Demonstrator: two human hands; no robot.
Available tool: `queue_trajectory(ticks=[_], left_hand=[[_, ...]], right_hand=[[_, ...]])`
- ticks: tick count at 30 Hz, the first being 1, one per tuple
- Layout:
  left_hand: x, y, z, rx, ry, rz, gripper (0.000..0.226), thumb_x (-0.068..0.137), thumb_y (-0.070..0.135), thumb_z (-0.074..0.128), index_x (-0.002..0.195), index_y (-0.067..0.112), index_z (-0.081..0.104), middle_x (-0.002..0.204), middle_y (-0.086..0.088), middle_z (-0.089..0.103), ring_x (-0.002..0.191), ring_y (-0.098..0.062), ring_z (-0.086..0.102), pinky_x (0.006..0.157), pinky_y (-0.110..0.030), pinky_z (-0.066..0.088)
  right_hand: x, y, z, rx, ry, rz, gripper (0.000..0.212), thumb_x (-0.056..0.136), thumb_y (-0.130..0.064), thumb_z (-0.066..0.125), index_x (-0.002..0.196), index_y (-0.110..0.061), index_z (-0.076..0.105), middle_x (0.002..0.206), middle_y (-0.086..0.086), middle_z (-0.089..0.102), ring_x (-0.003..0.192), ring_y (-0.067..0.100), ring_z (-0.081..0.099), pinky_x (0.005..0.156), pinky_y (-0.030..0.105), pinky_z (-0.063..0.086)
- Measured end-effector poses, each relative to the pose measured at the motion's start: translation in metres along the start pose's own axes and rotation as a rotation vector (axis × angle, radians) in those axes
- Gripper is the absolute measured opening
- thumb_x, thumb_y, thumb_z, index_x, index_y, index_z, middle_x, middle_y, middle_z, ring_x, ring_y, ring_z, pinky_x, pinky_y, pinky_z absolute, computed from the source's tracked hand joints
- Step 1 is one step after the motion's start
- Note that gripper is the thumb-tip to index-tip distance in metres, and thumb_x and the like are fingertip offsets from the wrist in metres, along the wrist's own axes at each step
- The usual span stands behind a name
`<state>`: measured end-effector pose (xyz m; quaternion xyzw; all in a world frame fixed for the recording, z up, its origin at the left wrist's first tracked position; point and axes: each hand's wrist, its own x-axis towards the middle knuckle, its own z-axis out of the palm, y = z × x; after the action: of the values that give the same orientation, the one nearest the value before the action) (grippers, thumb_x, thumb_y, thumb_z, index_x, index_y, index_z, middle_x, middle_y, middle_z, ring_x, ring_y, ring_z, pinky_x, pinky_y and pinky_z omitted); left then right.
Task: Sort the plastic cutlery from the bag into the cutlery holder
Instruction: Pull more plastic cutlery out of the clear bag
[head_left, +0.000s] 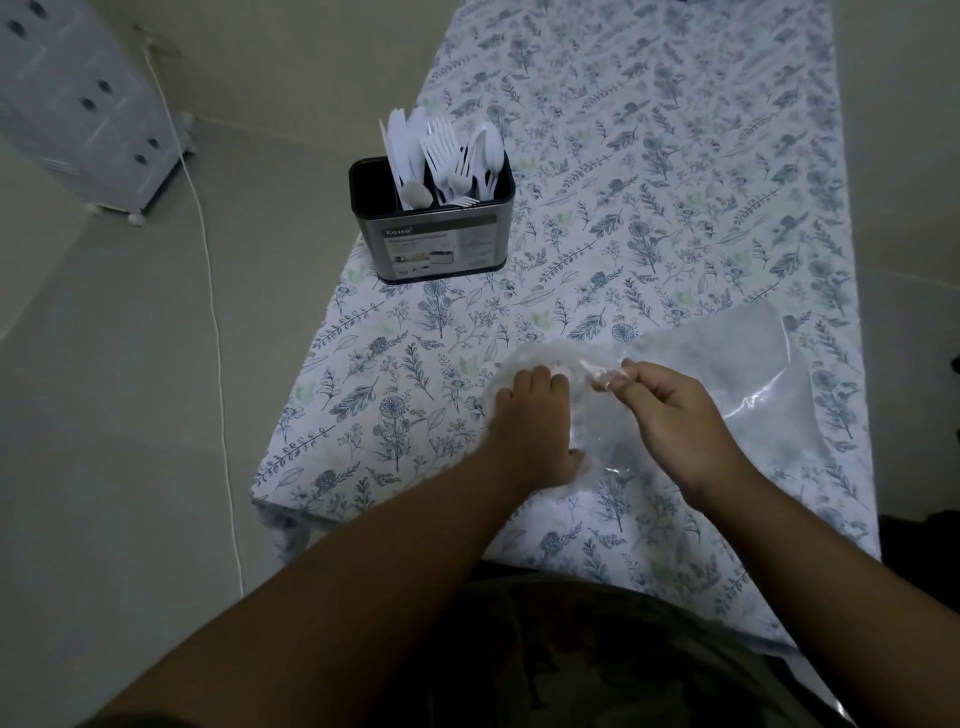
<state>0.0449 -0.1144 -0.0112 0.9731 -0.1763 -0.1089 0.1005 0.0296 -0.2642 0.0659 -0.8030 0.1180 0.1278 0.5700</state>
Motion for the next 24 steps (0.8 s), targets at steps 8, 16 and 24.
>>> queue_trajectory(ticks=[8, 16, 24], left_hand=[[0.011, 0.015, -0.002, -0.129, -0.196, -0.088, 0.058, 0.089, 0.046, 0.062, 0.131, 0.009, 0.047, 0.129, -0.013, 0.053, 0.118, -0.03, 0.052, 0.098, -0.04, 0.048], [0.003, 0.006, -0.025, -0.208, -0.29, -0.058, 0.032, 0.097, 0.026, 0.058, 0.123, 0.007, 0.053, 0.112, -0.008, 0.063, 0.102, -0.025, 0.063, 0.077, -0.032, 0.048], [-0.035, -0.023, -0.041, -0.182, -0.179, -0.176, 0.017, 0.096, 0.017, 0.06, 0.094, 0.017, 0.042, 0.081, 0.003, 0.042, 0.078, -0.018, 0.054, 0.064, -0.029, 0.039]], right_hand=[[0.005, -0.003, -0.004, 0.05, 0.049, 0.003, 0.021, 0.1, -0.022, 0.061, 0.089, -0.02, 0.078, 0.1, -0.012, 0.078, 0.103, -0.005, 0.067, 0.09, 0.017, 0.043], [0.008, -0.003, -0.011, -0.024, 0.035, -0.017, 0.019, 0.1, -0.029, 0.06, 0.094, -0.022, 0.077, 0.097, -0.016, 0.074, 0.108, 0.004, 0.065, 0.094, 0.022, 0.043], [0.008, 0.0, -0.01, -0.211, 0.016, -0.005, 0.02, 0.101, -0.035, 0.058, 0.101, -0.031, 0.077, 0.147, -0.004, 0.055, 0.15, 0.002, 0.025, 0.12, 0.038, 0.023]])
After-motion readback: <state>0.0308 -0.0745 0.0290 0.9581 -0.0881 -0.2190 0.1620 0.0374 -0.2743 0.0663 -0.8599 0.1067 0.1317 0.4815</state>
